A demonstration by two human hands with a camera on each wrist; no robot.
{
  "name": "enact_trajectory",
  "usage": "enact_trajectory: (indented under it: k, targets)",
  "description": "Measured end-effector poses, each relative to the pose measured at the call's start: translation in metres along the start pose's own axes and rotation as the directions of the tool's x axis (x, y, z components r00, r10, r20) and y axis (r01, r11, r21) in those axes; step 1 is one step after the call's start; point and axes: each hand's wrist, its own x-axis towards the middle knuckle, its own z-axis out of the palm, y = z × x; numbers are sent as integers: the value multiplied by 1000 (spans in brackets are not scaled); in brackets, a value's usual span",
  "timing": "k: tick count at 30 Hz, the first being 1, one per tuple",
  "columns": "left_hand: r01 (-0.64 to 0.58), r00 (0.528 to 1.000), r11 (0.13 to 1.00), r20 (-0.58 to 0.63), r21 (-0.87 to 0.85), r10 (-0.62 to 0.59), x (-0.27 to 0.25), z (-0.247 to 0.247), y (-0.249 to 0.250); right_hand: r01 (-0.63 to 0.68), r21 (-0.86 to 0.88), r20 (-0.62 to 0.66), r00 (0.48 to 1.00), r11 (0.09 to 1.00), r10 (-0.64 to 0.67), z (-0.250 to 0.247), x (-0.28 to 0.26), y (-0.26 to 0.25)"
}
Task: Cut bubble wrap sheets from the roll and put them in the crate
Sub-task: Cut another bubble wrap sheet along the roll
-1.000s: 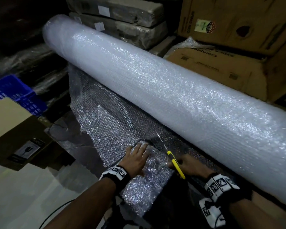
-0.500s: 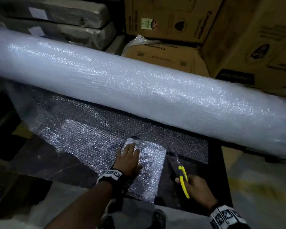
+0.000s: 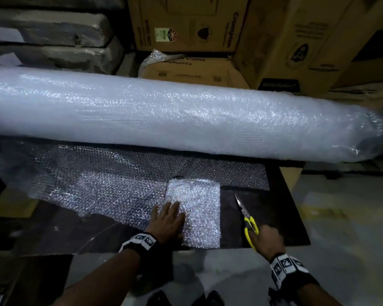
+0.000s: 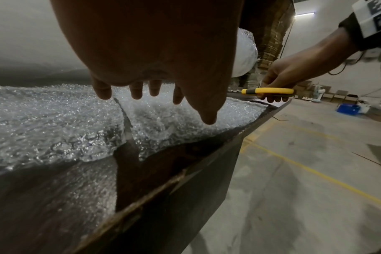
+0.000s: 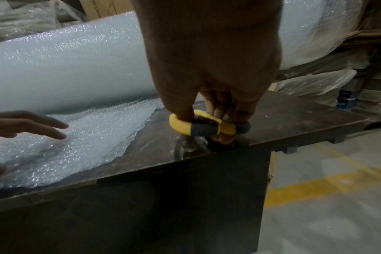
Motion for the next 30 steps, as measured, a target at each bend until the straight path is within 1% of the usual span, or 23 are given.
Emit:
enact_trajectory:
  k: [3,8,11,15,17,21,24,27,30]
  targets:
    - [-10,1000,1000,-7,15,10,-4,2,-1,-15,5,-4,1000,1000,15,-1,2,-6]
    - [-22,999,999,-39,37,24,-10,5,1,59,-10,-40,997,998,-59,-7,5,-13]
    - [12,999,1000,-49,-6,-12,-11,4,-1,118,-56,-49,992,991,-121,-8,7,-14]
    - [78,995,995,-54,-66,-81,-15,2,-9,163,-89,-54,984,983,-168,-8,11,-10]
    - [93,995,992,-34,-88,-96,-17,4,-15,191,-122,-47,979,974,-198,-9,11,-10]
    - [107,993,992,-40,-75,-110,-21,6,-23,237,-228,-46,966,945,-253,-13,11,-16]
    - [107,990,990,-84,-89,-114,-24,11,-31,257,-286,-78,954,923,-290,-17,6,-28]
    - [88,980,989,-165,-119,-108,-24,22,-49,336,-194,-189,909,922,-371,-12,5,-40]
    - [142,976,981,-145,-131,-161,-27,23,-73,407,-110,-185,888,907,-421,-10,-10,-66]
